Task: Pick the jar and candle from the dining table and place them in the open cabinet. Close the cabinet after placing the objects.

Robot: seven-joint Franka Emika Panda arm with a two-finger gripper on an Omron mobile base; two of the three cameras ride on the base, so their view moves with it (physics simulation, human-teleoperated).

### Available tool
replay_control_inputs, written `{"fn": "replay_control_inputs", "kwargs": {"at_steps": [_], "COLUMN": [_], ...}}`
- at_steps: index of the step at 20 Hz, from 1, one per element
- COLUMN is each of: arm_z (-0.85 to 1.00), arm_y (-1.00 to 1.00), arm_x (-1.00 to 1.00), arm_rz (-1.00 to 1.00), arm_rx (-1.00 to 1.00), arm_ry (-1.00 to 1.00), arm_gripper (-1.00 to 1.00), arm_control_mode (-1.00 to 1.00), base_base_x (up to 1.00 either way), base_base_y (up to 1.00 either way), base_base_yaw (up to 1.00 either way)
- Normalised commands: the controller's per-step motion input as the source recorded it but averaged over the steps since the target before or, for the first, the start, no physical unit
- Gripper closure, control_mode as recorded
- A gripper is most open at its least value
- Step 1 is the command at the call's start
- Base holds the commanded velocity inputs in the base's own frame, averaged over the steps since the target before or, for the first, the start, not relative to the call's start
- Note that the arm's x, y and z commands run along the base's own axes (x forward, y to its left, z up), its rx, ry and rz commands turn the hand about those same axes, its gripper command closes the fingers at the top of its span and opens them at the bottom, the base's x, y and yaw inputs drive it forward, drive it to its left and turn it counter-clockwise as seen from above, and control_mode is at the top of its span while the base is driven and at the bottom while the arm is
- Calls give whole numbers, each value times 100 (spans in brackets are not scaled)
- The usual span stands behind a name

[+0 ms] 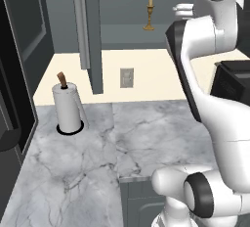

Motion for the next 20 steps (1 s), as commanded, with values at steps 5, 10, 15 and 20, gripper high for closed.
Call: {"fn": "replay_control_inputs", "kwargs": {"at_steps": [5, 10, 15, 20], "arm_z": [0, 0, 0, 0], "arm_y": [-12, -16, -21, -13], "arm_x": [41, 39, 29, 40], "arm_rz": [-1, -7, -6, 0], "arm_rx": [2, 1, 1, 3], "arm_ry": [0, 0, 0, 0], "arm_gripper": [100, 100, 100, 100], "arm_control_mode": [-100, -100, -100, -100], "base_base_x": [0, 0, 0, 0], "base_base_y": [0, 0, 0, 0], "base_base_yaw": [0, 0, 0, 0]}}
